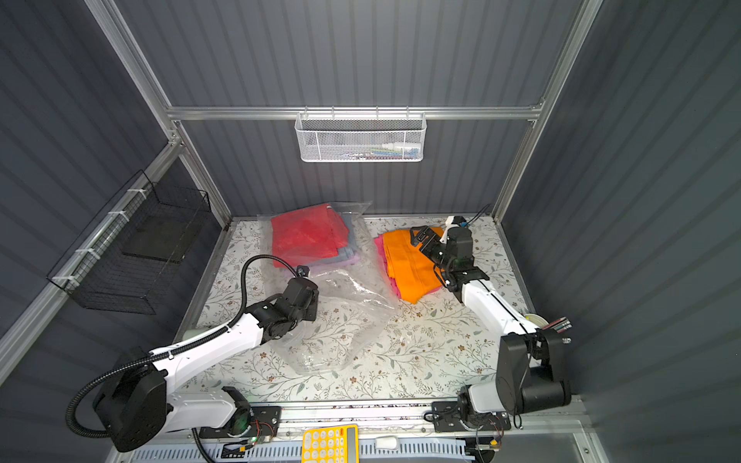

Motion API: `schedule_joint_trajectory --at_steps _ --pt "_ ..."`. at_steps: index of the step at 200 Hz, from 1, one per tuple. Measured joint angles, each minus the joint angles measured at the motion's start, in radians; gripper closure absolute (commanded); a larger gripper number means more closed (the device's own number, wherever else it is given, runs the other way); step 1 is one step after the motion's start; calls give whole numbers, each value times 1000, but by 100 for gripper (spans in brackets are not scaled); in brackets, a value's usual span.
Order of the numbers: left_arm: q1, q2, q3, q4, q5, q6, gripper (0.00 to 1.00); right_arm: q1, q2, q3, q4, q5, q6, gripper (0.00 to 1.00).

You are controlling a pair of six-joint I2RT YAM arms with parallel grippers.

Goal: Take the trousers out of the vacuum bag
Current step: Place the trousers at the center of the board.

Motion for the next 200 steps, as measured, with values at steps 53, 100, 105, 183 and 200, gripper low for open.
schedule_joint_trajectory --at_steps 53,100,105,183,200 --pt "4 0 0 -6 0 0 100 -97 148 -156 39 -11 10 1" --pt "4 -4 0 -7 0 0 100 -118 187 -174 83 -57 37 1" --pt "4 -6 0 -7 0 0 100 -117 175 -174 79 -57 37 1" --pt "4 -14 0 -11 0 0 100 84 -13 -145 25 16 1 1" --pt "4 -15 0 -11 0 0 100 107 46 -138 47 25 2 1"
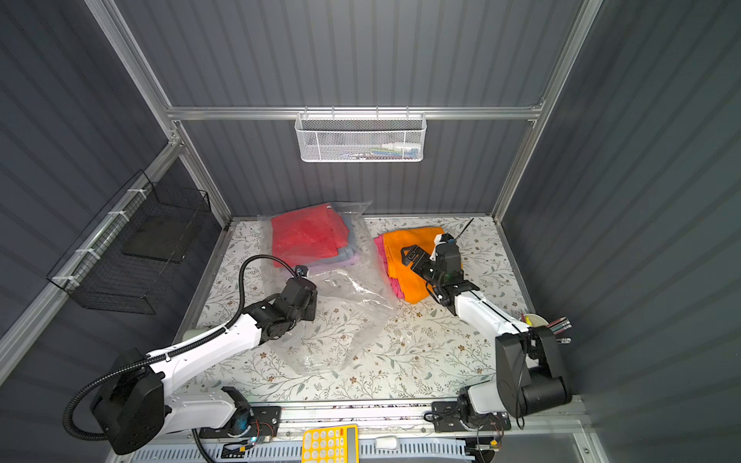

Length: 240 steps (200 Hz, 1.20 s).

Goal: Take the trousers out of the vacuum bag
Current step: Place the trousers at the center of the board.

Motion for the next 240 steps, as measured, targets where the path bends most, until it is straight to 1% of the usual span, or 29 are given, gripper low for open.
schedule_joint_trajectory --at_steps 32,53,71,86,101,112,123,132,147,160,173,183,198,213,227,240 --pt "0 -10 0 -2 0 0 100 3 158 0 56 6 24 1" --pt "1 -17 0 -2 0 0 100 6 183 2 74 6 32 1" --pt "1 -17 0 -2 0 0 100 8 143 8 34 27 20 1" --pt "1 -17 0 -2 0 0 100 17 72 27 -43 74 -15 1" --pt "1 -17 0 -1 0 4 100 48 -24 74 -138 164 -73 1" --pt "1 -17 0 -2 0 7 100 93 -100 111 -179 252 -112 1" --pt "1 -17 0 -1 0 8 100 126 -177 121 -184 310 -129 1" --pt "1 -18 0 -1 0 8 100 134 -235 108 -167 328 -134 1" --pt "1 -19 0 -1 0 11 100 100 -329 37 -104 339 -131 1" --pt "1 -20 0 -1 0 14 100 61 -380 -34 -72 333 -126 1" --pt "1 -23 0 -2 0 15 100 48 -391 -54 -110 339 -146 1" --pt "1 -26 0 -2 -1 17 100 76 -373 -18 -196 377 -181 1" --pt "1 -31 0 -2 -1 18 100 154 -316 103 -332 500 -215 1" --pt "2 -32 0 -1 -1 19 100 204 -280 181 -378 592 -218 1" --pt "3 -32 0 -1 -1 19 100 201 -290 178 -399 635 -208 1" --pt "3 -32 0 -1 -1 19 100 179 -323 125 -391 630 -203 1"
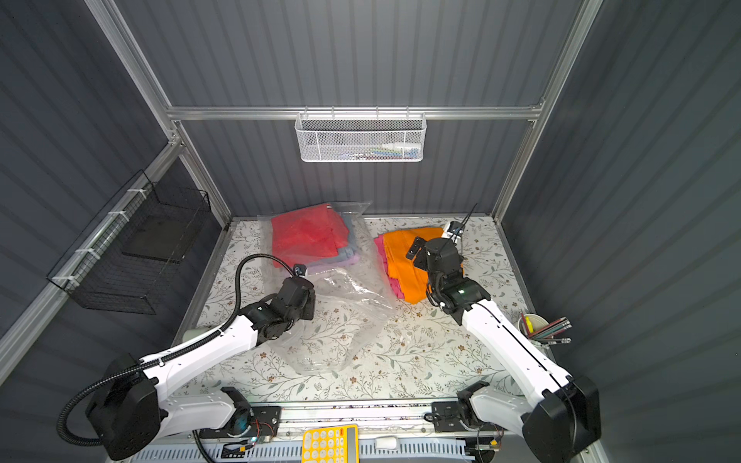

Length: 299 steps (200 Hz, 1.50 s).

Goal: Take the trousers out of the vacuum bag
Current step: Place the trousers at the center of the board, then adjust the trousers in the vacuum bag.

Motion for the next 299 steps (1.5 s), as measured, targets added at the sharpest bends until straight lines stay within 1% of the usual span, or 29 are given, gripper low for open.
schedule_joint_trajectory --at_steps 21,40,57,87,107,129,144,162,186,223,267,299 --pt "0 -2 0 0 0 1 100 -16 -115 -145 32 -59 1 1" --pt "0 -5 0 1 0 8 100 21 -179 -177 19 -101 18 1" --pt "0 -5 0 2 1 12 100 95 -218 -175 19 -126 47 1" --pt "0 -5 2 7 5 18 100 280 -264 -181 19 -135 134 7" --pt "3 -1 10 10 9 19 100 415 -250 -192 32 -110 195 9" --pt "3 3 23 15 13 20 100 563 -186 -192 61 -76 247 10" --pt "3 5 30 22 16 23 100 628 -129 -184 86 -62 273 11" --pt "3 6 35 28 20 26 100 677 -50 -172 124 -61 307 12" --pt "3 7 37 29 24 33 100 713 50 -162 179 -80 359 13" --pt "5 7 52 28 28 42 100 725 181 -162 241 -125 425 13" --pt "5 6 64 28 40 45 100 719 266 -156 280 -131 463 13" --pt "5 -3 64 21 66 45 100 677 312 -130 305 -132 476 13"
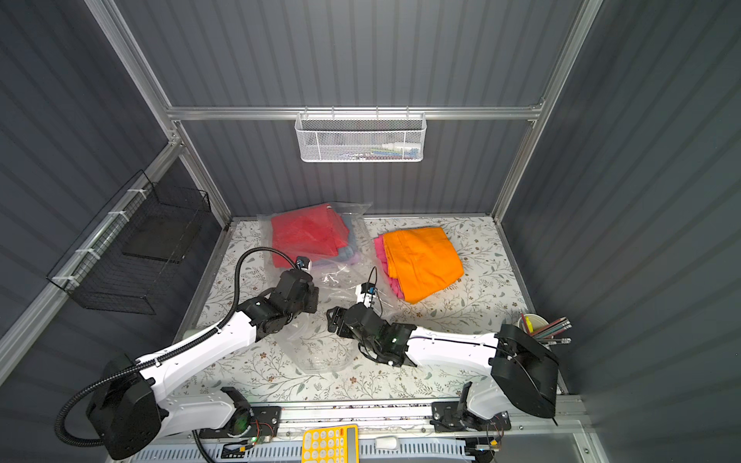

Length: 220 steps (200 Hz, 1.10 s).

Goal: Take the trousers out of the vacuum bag
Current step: Adjust the trousers in the vacuum bag.

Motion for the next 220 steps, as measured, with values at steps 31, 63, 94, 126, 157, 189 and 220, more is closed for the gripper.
schedule_joint_trajectory --at_steps 31,63,94,126,157,189,220 --pt "0 -41 4 -29 60 0 98 -39 38 21 26 7 6 13" --pt "0 -120 4 -66 131 -5 42 -59 59 38 30 13 8 12" --pt "0 -198 3 -97 167 -23 24 -90 59 38 34 19 8 13" --pt "0 -212 3 -142 222 -34 19 -109 59 43 37 25 6 13" --pt "0 -240 -9 -180 277 -47 17 -116 59 48 48 25 5 13" --pt "-8 -307 -59 -226 284 -82 17 -118 59 49 48 24 3 13" --pt "-50 -357 -83 -301 225 -134 19 -127 59 51 51 24 1 13"
